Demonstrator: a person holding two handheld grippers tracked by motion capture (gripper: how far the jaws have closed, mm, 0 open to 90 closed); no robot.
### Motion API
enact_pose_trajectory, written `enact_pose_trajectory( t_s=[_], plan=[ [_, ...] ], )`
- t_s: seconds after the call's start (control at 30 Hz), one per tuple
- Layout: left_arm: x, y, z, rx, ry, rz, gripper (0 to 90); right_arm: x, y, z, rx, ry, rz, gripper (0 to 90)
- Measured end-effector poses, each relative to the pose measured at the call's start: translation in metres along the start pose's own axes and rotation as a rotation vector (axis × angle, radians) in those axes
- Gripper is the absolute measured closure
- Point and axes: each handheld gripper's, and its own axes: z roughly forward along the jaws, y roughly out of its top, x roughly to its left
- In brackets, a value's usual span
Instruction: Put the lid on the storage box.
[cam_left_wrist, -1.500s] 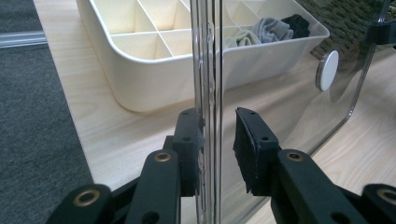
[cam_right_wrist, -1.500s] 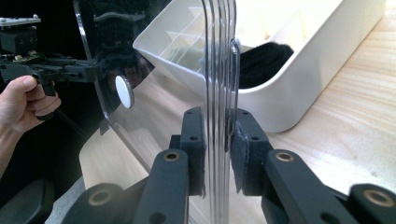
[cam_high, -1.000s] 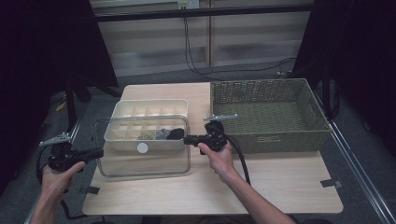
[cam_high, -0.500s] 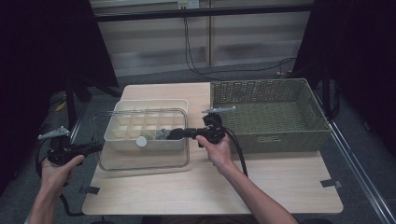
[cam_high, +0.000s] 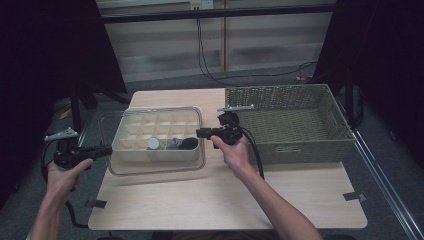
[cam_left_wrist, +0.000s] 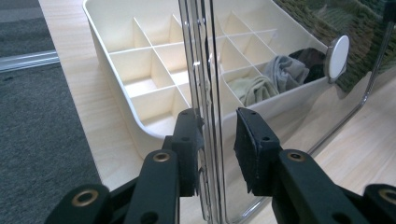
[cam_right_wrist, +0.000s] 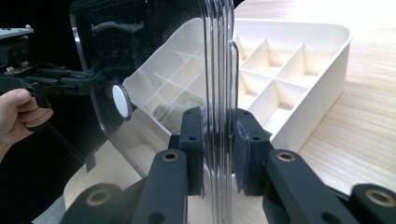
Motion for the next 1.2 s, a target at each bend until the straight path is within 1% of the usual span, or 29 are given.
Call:
enact_pose_trajectory(
  t_s=[0.13,0.17,0.2,0.27,0.37,0.53,0.6,0.7,0.83,0.87,0.9,0.97,1.03,1.07,1.2],
  plan=[
    [0.003,0.006,0.000,0.004,0.002,-0.001,69.9,-0.001,0.003,0.002,0.005,-0.002,0.003,75.6],
    [0.004,0.008,0.000,0.001,0.005,0.002,69.9,-0.002,0.004,0.003,0.006,-0.004,-0.003,75.5],
    [0.004,0.010,0.000,-0.001,0.004,0.001,69.9,-0.002,0.005,0.004,0.007,-0.006,-0.001,75.4],
    [0.006,0.013,-0.001,-0.011,0.004,-0.001,69.9,-0.002,0.009,0.004,-0.001,0.006,0.014,75.5],
    [0.007,0.019,-0.001,-0.008,0.008,0.006,69.9,-0.002,0.014,0.004,-0.005,0.000,0.011,75.5],
    [0.009,0.029,0.000,-0.024,0.011,0.001,69.7,-0.001,0.022,0.004,-0.013,-0.008,0.006,75.4],
    [0.010,0.034,-0.001,-0.025,0.017,0.006,69.7,-0.001,0.026,0.004,-0.014,-0.011,0.007,75.4],
    [0.013,0.040,-0.001,-0.033,0.018,0.000,69.6,0.000,0.029,0.005,-0.013,-0.020,0.005,75.2],
    [0.017,0.047,0.003,-0.024,0.019,-0.011,69.4,0.000,0.033,0.007,-0.011,-0.030,0.005,75.1],
    [0.019,0.048,0.003,-0.016,0.017,-0.006,69.4,-0.001,0.034,0.008,-0.010,-0.034,0.002,75.2],
    [0.019,0.050,0.004,-0.021,0.019,-0.016,69.3,-0.001,0.035,0.008,-0.008,-0.035,0.004,75.2],
    [0.021,0.052,0.005,-0.020,0.016,-0.018,69.2,-0.002,0.037,0.009,-0.009,-0.034,0.005,75.2],
    [0.021,0.056,0.005,-0.026,0.022,-0.024,69.0,-0.002,0.038,0.009,-0.008,-0.035,0.006,75.3],
    [0.022,0.056,0.005,-0.024,0.021,-0.020,68.9,-0.002,0.039,0.010,-0.008,-0.037,0.003,75.2],
    [0.024,0.061,0.009,-0.018,0.032,-0.032,68.2,-0.002,0.045,0.011,-0.012,-0.050,-0.002,75.2]
  ],
)
